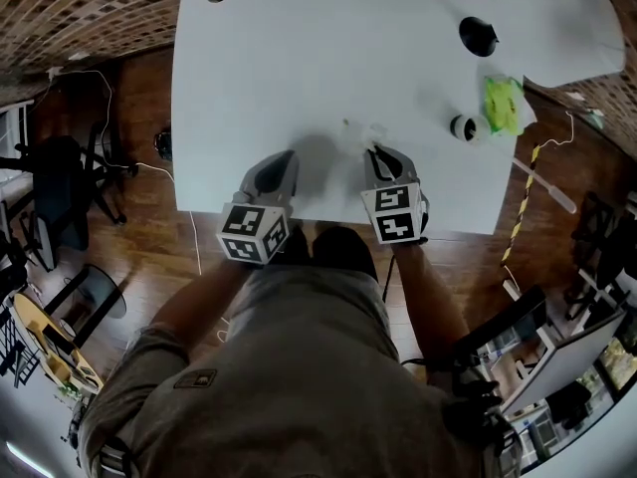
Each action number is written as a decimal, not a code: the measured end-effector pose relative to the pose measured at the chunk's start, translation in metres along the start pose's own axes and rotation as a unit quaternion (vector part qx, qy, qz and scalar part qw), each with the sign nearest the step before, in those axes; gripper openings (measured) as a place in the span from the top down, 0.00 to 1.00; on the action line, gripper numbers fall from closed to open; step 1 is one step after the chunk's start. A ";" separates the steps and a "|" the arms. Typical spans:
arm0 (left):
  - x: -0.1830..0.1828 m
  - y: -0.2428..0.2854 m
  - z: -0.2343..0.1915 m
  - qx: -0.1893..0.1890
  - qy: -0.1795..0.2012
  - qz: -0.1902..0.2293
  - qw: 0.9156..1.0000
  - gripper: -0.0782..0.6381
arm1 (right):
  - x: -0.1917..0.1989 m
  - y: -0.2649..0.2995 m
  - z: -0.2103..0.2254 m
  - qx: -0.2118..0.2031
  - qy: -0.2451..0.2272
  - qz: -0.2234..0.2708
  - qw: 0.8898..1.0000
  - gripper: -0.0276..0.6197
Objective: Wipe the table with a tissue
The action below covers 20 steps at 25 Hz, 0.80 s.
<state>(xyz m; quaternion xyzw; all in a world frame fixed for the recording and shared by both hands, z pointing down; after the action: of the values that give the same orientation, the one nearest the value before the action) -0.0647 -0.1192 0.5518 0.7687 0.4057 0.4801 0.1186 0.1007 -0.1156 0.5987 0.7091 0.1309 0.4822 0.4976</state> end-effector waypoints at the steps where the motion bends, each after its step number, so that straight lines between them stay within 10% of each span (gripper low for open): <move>1: -0.001 -0.001 -0.002 -0.002 -0.001 0.002 1.000 0.89 | -0.002 0.001 0.001 0.001 0.000 0.000 1.000 0.88; 20: -0.019 -0.012 -0.049 -0.030 -0.029 0.015 0.999 0.89 | -0.067 0.040 -0.035 -0.034 -0.047 0.014 0.998 0.88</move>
<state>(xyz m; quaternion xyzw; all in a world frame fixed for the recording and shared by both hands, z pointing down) -0.1156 -0.1354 0.5575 0.7843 0.3755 0.4719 0.1459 0.0266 -0.1582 0.5960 0.7154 0.0809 0.4598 0.5198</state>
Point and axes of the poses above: the fingertips, and each gripper's own axes: y forward along the fingers, z to its right, x out of its underside, the point moved 2 cm from there along -y, backward along the fingers, and after that the axes turned 9 degrees about -y, right-handed, at the moved point
